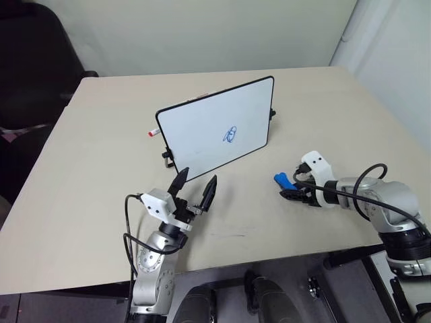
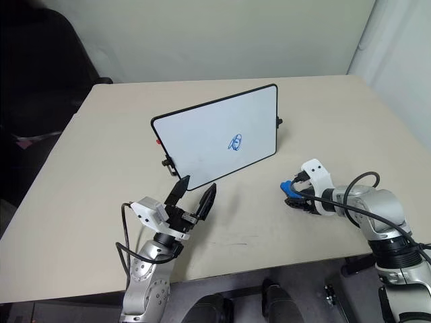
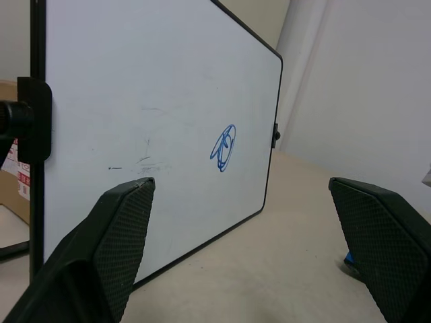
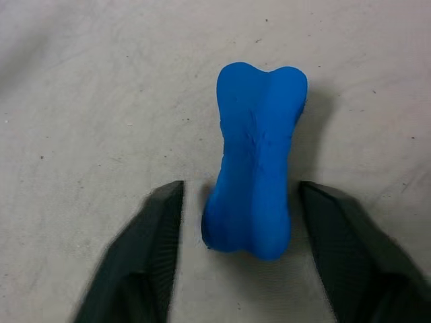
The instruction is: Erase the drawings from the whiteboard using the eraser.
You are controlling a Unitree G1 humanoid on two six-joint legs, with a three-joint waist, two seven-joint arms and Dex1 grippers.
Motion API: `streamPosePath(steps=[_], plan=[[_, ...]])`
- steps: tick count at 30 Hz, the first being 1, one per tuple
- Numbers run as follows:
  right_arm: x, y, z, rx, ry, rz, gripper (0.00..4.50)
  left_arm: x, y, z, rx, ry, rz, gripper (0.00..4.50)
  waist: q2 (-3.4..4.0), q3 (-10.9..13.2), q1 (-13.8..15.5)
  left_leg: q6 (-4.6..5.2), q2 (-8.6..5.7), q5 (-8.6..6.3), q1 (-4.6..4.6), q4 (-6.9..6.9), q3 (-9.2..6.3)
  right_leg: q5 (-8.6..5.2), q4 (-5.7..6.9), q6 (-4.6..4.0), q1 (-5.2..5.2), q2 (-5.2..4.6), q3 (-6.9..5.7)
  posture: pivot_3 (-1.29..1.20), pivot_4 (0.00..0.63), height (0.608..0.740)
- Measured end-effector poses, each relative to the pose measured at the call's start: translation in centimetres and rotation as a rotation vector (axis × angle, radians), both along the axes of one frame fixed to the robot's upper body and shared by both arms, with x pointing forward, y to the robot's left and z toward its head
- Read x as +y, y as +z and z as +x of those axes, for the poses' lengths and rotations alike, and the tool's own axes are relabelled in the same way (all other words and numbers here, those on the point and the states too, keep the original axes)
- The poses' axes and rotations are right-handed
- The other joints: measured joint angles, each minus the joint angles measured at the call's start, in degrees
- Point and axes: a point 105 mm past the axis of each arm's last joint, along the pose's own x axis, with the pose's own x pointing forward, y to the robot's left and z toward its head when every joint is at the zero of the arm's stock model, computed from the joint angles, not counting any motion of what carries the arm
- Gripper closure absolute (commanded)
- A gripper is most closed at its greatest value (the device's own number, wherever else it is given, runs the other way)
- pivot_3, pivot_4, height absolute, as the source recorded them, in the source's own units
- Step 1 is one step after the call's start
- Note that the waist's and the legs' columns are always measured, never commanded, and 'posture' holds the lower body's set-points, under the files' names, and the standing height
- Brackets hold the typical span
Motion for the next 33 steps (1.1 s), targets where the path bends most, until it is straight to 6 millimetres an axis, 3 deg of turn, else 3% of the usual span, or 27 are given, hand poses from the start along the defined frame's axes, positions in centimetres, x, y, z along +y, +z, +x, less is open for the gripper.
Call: streamPosePath(steps=[4, 6, 11, 14, 22, 24, 29, 33], plan=[[0.1, -0.2, -0.1, 0.007, 0.012, 0.004, 3.96, 0.1, -0.1, -0.1, 0.005, 0.004, 0.001, 0.0, 0.0, 0.0, 0.0, 0.0, 0.0, 0.0, 0.0, 0.0, 0.0, 0.0, 0.0, 0.0, 0.01, 0.0, 0.0, 0.0, 0.15, 0.74], [0.2, -0.2, -0.2, 0.005, 0.019, 0.005, 4.19, 0.1, -0.1, -0.1, 0.005, 0.004, 0.001, 0.0, 0.0, 0.0, 0.0, 0.0, 0.0, 0.0, 0.0, 0.0, 0.0, 0.0, 0.0, 0.0, 0.01, 0.0, 0.0, 0.0, 0.15, 0.74], [0.5, -0.2, -0.5, -0.002, 0.049, 0.019, 4.19, 0.2, -0.1, 0.0, 0.003, 0.006, 0.003, 0.0, 0.0, 0.0, 0.0, 0.0, 0.0, 0.0, 0.0, 0.0, 0.0, 0.0, 0.0, 0.0, 0.0, 0.0, 0.0, 0.0, 0.15, 0.74], [1.8, 0.7, -0.4, -0.057, 0.084, 0.068, 4.19, 0.4, -0.1, 0.0, 0.003, 0.009, 0.008, 0.0, 0.01, 0.0, -0.01, 0.0, 0.0, 0.0, 0.0, 0.0, 0.0, 0.0, 0.0, 0.0, -0.01, 0.01, 0.0, 0.0, 0.15, 0.74], [8.2, 8.0, 2.2, -0.363, 0.132, 0.358, 4.19, 0.8, 0.0, 0.1, 0.002, 0.014, 0.018, 0.0, 0.04, 0.01, -0.35, 0.03, 0.01, 0.06, 0.02, 0.03, -0.02, 0.04, 0.05, -0.07, -0.05, 0.01, 0.01, 0.0, 0.15, 0.74], [8.9, 7.9, 3.5, -0.377, 0.082, 0.361, 4.19, 0.9, 0.0, 0.1, 0.001, 0.014, 0.022, 0.0, 0.04, 0.01, -0.14, 0.04, 0.01, 0.06, 0.02, 0.03, -0.05, 0.07, 0.05, -0.11, -0.04, 0.0, -0.01, 0.0, 0.15, 0.74], [9.8, 5.4, 5.5, -0.33, -0.042, 0.363, 4.19, 1.4, 0.0, 0.1, 0.004, 0.028, 0.02, 0.0, 0.05, 0.02, 0.21, 0.04, -0.01, -0.05, -0.06, 0.01, -0.04, 0.11, 0.06, -0.17, -0.16, -0.04, -0.02, 0.0, 0.15, 0.74], [11.4, 6.3, 5.8, -0.362, -0.022, 0.398, 4.19, 1.8, 0.0, 0.1, 0.009, 0.043, 0.018, 0.0, 0.05, 0.02, 0.1, -0.07, 0.0, -0.15, -0.12, -0.02, 0.0, 0.15, 0.1, -0.39, -0.33, -0.03, -0.07, 0.0, 0.15, 0.74]])
